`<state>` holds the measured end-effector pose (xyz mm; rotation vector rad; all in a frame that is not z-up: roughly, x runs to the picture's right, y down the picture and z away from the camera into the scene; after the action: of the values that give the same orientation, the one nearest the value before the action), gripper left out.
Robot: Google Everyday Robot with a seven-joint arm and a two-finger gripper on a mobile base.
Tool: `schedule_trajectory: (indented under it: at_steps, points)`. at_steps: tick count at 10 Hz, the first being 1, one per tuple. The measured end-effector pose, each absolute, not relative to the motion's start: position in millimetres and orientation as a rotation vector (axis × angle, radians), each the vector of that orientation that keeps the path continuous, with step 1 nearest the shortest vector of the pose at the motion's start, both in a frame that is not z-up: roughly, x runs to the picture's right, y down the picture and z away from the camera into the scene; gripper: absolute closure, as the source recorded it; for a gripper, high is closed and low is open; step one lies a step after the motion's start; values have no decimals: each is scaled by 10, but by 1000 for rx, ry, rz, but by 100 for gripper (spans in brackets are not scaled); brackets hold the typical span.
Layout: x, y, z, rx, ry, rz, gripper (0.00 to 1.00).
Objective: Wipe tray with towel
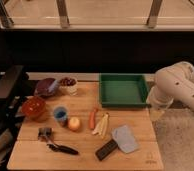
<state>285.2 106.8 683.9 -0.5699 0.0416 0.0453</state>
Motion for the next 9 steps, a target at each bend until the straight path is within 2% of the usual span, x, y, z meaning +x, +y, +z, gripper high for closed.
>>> schedule_trajectory:
  at_steps: [2, 5, 9]
  points:
    - [2817, 1143, 6870, -597, -1, 45, 35]
    - [2452, 1483, 7075, -650, -172, 22, 35]
    - [2039, 1660, 7239, -658, -368, -15, 35]
